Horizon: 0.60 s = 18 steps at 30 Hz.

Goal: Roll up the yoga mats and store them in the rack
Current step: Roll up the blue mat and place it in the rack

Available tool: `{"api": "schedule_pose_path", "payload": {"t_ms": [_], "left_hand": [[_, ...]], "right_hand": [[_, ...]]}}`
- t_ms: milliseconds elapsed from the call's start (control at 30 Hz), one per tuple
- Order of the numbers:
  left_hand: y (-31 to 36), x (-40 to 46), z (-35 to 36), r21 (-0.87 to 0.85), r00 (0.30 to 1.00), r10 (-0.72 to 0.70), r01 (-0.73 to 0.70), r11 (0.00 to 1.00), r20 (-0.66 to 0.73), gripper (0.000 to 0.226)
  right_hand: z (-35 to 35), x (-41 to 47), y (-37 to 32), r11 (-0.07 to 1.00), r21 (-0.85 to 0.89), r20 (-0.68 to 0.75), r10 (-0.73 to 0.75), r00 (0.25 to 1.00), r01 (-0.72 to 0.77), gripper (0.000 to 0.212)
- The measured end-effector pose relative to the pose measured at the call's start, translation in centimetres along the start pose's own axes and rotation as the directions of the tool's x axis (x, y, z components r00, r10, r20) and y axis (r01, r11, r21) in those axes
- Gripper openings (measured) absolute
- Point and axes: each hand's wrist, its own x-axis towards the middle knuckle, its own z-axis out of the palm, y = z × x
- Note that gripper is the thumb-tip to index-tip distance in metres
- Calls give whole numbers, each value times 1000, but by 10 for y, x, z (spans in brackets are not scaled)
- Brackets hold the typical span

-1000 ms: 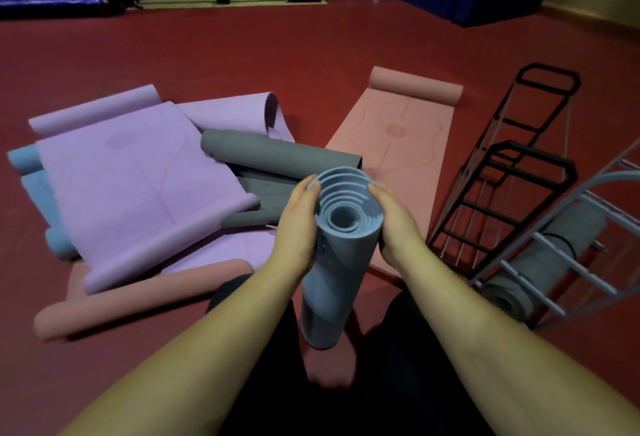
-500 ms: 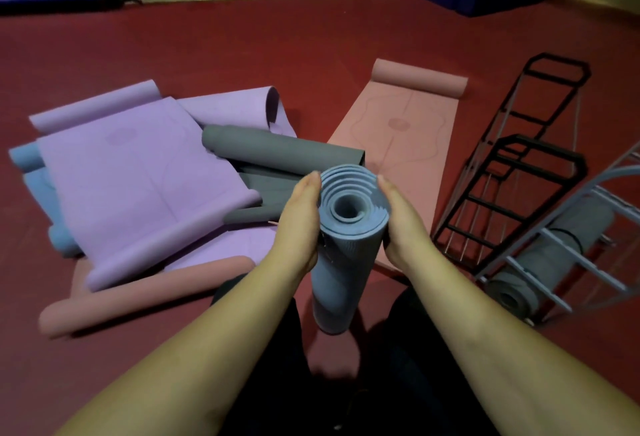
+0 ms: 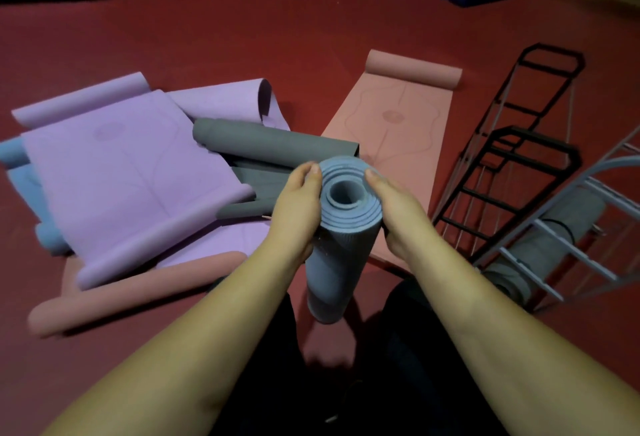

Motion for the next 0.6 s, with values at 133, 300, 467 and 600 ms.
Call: {"api": "schedule_pose_path", "payload": {"t_ms": [133, 300, 467, 600], "left_hand": [[-17, 2, -5, 10, 998, -16, 15, 1000, 67, 26], [-20, 19, 3, 68, 995, -73, 68, 995, 65, 23], [-18, 21, 7, 252, 991, -65, 33, 967, 120, 28], [-10, 27, 16, 278, 980, -119, 72, 958, 156, 39]], "right_hand": [[-6, -2, 21, 997, -73, -20, -15, 1000, 14, 26], [-11, 19, 30, 972, -219, -54, 82, 995, -92, 26], [-23, 25, 27, 976, -200, -50, 83, 995, -92, 25], [-25, 30, 27, 983, -160, -108, 69, 992, -86, 27]]}}
